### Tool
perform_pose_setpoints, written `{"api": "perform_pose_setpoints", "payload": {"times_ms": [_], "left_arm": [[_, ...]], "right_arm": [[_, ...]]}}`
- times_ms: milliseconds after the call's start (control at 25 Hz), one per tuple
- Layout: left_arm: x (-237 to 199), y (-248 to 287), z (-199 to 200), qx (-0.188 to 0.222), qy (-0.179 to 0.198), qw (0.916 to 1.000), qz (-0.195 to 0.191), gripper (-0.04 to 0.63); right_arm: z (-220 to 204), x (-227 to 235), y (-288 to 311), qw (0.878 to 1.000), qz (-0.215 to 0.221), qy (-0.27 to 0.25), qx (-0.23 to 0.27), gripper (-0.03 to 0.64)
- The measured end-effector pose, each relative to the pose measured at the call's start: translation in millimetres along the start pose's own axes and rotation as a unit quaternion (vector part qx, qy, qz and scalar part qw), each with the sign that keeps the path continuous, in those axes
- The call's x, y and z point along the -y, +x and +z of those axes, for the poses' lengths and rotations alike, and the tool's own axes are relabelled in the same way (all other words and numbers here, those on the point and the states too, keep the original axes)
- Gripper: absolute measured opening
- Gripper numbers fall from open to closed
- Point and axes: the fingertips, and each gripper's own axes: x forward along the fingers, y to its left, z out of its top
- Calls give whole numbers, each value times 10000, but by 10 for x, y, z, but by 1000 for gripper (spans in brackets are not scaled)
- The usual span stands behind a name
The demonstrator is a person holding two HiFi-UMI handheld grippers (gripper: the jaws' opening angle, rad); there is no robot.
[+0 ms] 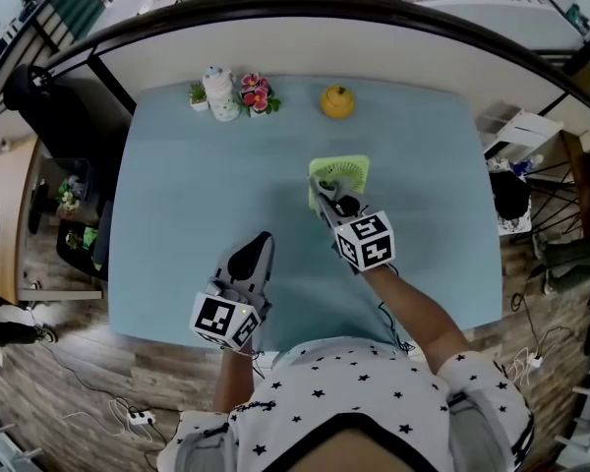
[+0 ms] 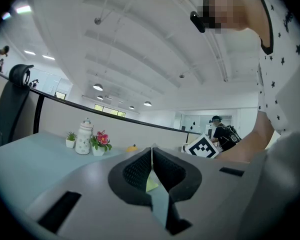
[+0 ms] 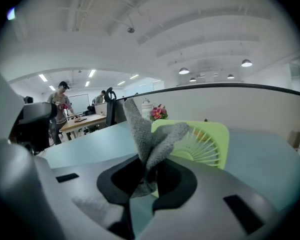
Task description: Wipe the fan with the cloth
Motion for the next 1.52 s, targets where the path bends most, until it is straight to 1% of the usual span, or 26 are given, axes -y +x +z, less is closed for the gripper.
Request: {"api": "perform_pose_setpoints", "payload": {"times_ms": [200,400,680,920,1200,1320,1520], "left_arm": [[-66,-52,-21,-18,-13,10000,92,32],[-54,-43,-30,-19,-42,10000,76,32],[-52,-13,-27,-20,-52,10000,48,32],[-27,3,-34,-53,-33,10000,-16,32],[2,20,-37,-66,6,10000,-50,32],[13,24,-34,-74,12,10000,-60,32],[20,34,-26,-73,29,9999,-78,32]], "right_arm": [[-133,-168,180,9995,168,-26,-253,54],[-233,-98,224,9991,83,71,-421,54],[-311,175,114,9982,-201,342,-460,54],[-338,478,-71,9960,-539,616,-359,54],[-480,967,-323,9879,-1124,1018,-327,54],[-541,1092,-386,9848,-1322,1068,-367,54],[-553,1105,-375,9845,-1337,1069,-376,54]]}}
